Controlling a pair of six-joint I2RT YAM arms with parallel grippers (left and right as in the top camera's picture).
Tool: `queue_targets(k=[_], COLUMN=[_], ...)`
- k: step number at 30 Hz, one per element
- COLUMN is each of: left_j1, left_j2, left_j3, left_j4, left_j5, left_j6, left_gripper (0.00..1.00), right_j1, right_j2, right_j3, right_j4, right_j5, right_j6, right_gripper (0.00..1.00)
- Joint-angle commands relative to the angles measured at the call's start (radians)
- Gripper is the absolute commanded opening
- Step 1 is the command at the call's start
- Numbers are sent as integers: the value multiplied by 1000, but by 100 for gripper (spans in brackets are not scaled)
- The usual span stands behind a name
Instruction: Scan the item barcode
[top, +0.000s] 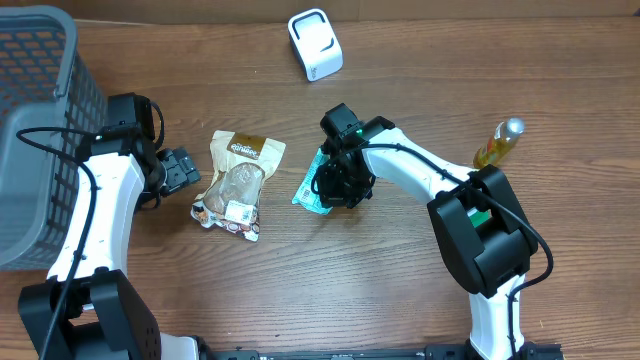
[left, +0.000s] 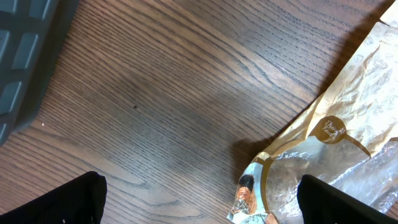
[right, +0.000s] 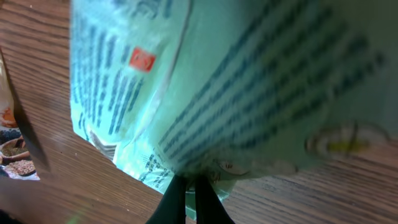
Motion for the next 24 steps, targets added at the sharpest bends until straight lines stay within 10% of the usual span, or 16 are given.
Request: queue_targets(k=[1, 17, 24], left_j1=[3, 3, 3], left_j2=[-18, -18, -18], left_j3=[-2, -2, -2], left_j4=[1, 1, 1], left_j5=[-6, -6, -6], left_j6=[-13, -13, -13], left_gripper=[100, 100, 100], right_j1=[11, 5, -8], right_j2=[40, -32, -27], right_j3=[12, 262, 240], right_j4=[2, -85, -20], right_j5=[73, 172, 305], right_j6=[19, -72, -73], right_gripper=[4, 13, 71])
